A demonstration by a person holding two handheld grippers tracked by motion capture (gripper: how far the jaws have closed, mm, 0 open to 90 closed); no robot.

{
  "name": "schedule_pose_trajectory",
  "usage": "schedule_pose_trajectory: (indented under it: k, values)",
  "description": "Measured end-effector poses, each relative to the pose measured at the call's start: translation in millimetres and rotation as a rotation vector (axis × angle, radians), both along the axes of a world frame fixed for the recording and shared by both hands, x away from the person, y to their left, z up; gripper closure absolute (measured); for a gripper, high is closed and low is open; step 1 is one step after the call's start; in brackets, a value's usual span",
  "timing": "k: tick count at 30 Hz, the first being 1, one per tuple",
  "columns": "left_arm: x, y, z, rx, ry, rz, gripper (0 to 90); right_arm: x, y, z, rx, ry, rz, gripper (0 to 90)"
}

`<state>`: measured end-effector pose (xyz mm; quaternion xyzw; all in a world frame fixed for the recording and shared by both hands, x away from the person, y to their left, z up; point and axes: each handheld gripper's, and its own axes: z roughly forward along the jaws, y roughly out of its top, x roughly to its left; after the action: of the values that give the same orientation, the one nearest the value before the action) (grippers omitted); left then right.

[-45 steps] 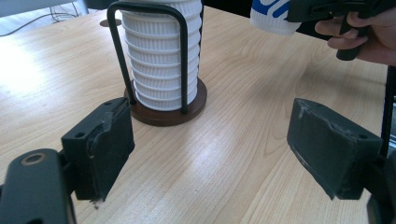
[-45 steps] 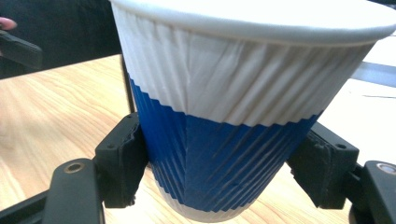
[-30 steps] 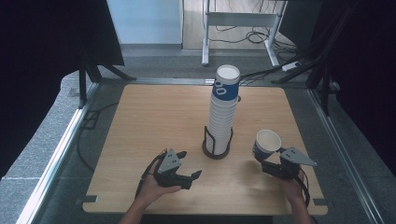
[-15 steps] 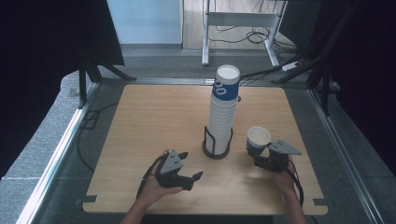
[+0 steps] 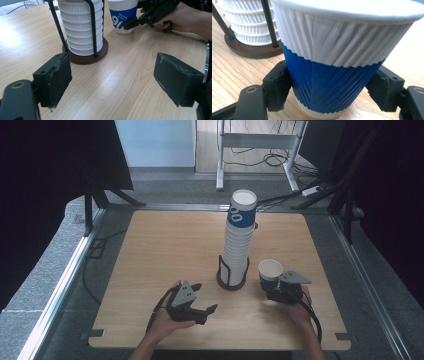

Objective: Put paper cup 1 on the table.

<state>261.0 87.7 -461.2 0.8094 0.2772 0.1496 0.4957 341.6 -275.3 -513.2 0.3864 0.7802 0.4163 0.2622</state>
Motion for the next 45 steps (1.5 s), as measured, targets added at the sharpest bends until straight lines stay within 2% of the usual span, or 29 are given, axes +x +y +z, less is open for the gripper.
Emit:
schedule_pose_trajectory:
  k: [5, 7, 10, 15, 21, 29, 35, 37, 45]
  values:
    - [-0.3, -0.7, -0.6, 0.006, -0.005, 0.004, 15.0, 0.2, -0.5, -0.2, -0.01, 0.011, -0.01, 24.7]
    - [-0.4, -0.8, -0.5, 0.008, -0.007, 0.005, 15.1, 0.1, -0.5, -0.2, -0.008, 0.018, -0.01, 18.7]
    - [-0.5, -0.9, -0.4, 0.009, -0.008, 0.005, 15.0, 0.2, -0.8, -0.3, 0.003, 0.03, -0.023, 13.8]
    - [-1.1, -0.8, 0.2, 0.009, -0.01, 0.004, 15.1, -2.6, -3.0, 2.0, 0.03, 0.022, -0.031, 13.1]
    - [-0.9, 0.9, 1.3, 0.002, -0.009, 0.009, 15.0, -14.8, -11.2, 12.3, 0.094, -0.017, -0.044, 13.1]
    - [-0.8, 3.9, 3.8, -0.014, -0.009, 0.019, 15.0, -36.8, -23.3, 34.4, 0.176, -0.096, -0.04, 14.2]
    - [-0.5, 7.0, 6.8, -0.039, -0.001, 0.039, 15.0, -50.9, -25.7, 51.4, 0.204, -0.153, -0.007, 18.8]
    - [-0.3, 7.7, 7.7, -0.043, 0.001, 0.046, 15.0, -55.6, -25.0, 57.5, 0.216, -0.17, 0.022, 21.1]
    - [0.3, 10.1, 10.3, -0.056, 0.001, 0.055, 15.1, -65.7, -17.6, 71.9, 0.265, -0.192, 0.125, 25.4]
